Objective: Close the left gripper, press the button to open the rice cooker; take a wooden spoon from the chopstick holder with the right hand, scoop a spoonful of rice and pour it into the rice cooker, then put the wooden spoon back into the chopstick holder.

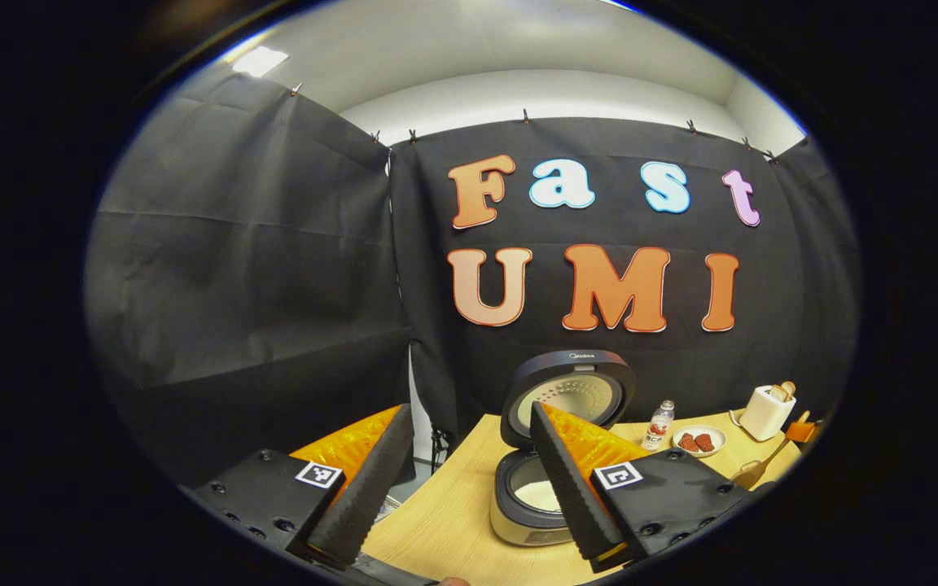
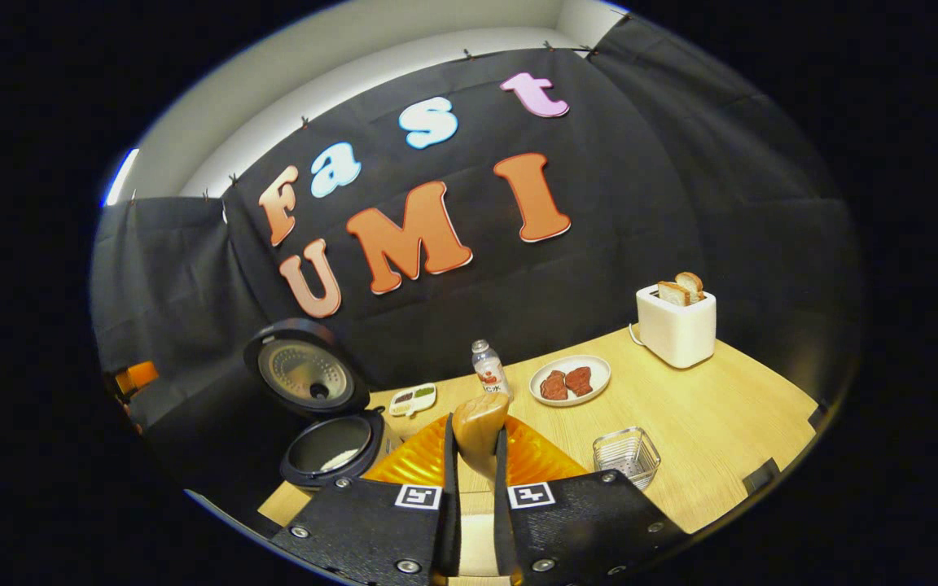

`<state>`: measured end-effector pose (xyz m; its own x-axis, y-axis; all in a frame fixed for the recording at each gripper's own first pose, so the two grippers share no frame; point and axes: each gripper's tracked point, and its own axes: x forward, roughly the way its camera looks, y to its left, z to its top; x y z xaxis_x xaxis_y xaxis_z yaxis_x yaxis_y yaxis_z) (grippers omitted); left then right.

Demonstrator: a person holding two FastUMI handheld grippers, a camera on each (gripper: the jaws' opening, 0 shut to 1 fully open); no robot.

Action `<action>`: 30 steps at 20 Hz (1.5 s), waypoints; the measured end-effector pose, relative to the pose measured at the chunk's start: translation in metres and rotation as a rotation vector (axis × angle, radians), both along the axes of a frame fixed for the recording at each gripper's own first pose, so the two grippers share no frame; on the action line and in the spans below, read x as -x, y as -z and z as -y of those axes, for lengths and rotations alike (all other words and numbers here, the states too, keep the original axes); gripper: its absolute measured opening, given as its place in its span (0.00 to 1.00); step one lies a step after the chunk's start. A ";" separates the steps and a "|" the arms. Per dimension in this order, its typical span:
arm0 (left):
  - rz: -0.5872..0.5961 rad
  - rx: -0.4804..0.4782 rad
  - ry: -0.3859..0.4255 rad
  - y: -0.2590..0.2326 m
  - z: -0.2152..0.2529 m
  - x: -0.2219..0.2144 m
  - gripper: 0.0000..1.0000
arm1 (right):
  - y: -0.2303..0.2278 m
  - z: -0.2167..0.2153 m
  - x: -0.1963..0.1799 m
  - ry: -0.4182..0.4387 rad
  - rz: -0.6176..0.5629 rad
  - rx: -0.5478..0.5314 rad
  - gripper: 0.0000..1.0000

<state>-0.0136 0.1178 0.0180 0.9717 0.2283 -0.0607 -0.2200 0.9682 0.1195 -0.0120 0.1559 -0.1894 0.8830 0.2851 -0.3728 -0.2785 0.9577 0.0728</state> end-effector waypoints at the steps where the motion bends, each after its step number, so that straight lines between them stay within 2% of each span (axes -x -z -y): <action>1: -0.005 -0.001 -0.003 0.002 -0.002 0.002 0.97 | 0.009 -0.003 0.002 -0.011 0.004 0.033 0.16; 5: -0.024 -0.015 -0.023 0.009 -0.012 0.007 0.98 | 0.048 -0.015 0.005 -0.068 -0.021 0.143 0.16; 8: -0.045 -0.002 -0.039 0.019 -0.017 0.010 0.96 | 0.072 -0.013 0.002 -0.077 -0.030 0.202 0.16; 11: -0.061 -0.005 -0.044 0.026 -0.023 0.013 0.97 | 0.091 -0.007 0.000 -0.090 -0.017 0.310 0.16; 15: -0.064 -0.008 -0.065 0.029 -0.034 0.015 0.97 | 0.113 -0.006 0.009 -0.107 -0.047 0.349 0.16; 24: -0.085 0.045 -0.098 0.042 -0.044 0.022 0.98 | 0.118 -0.013 0.035 -0.082 -0.120 0.257 0.16; 30: -0.083 0.039 -0.097 0.039 -0.041 0.022 0.98 | 0.119 -0.022 0.040 -0.016 -0.207 0.045 0.16</action>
